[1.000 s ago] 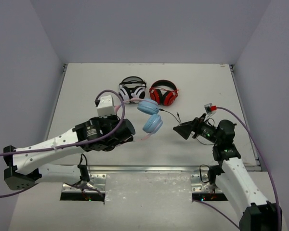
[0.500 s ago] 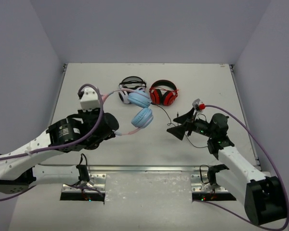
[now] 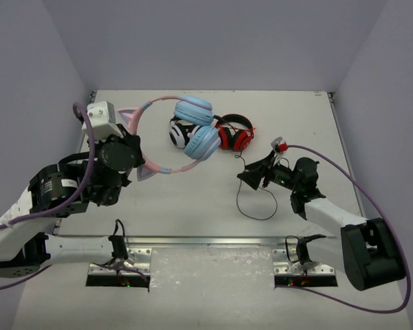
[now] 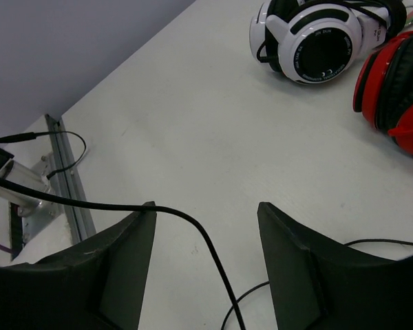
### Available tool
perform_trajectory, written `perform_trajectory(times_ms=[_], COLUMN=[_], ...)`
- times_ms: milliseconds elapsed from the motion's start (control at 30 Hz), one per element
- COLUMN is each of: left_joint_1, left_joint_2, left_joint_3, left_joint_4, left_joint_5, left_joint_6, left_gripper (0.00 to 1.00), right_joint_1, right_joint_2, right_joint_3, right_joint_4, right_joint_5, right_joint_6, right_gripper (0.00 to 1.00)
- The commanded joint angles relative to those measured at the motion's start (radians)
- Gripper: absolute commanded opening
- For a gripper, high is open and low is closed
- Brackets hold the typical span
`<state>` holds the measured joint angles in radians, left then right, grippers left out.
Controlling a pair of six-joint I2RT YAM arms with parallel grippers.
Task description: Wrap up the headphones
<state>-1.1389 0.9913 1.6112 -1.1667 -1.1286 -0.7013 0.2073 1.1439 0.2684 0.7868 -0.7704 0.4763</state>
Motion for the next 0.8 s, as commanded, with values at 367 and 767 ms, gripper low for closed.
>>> perform_trajectory(times_ms=[367, 767], left_joint_1=[-0.002, 0.195], left_joint_2=[0.018, 0.206], left_joint_3=[-0.008, -0.376], left_joint_4=[0.159, 0.523], left_joint_5=[-0.094, -0.023], left_joint_6=[0.023, 0.365], left_gripper=[0.00, 0.00], right_joint_1=[0.014, 0.012], right_joint_2=[-0.085, -0.618], right_joint_3=[-0.014, 0.098], right_joint_4=[0.163, -0.519], right_joint_5=[0.003, 0.712], right_joint_6=[0.082, -0.068], right_gripper=[0.01, 0.01])
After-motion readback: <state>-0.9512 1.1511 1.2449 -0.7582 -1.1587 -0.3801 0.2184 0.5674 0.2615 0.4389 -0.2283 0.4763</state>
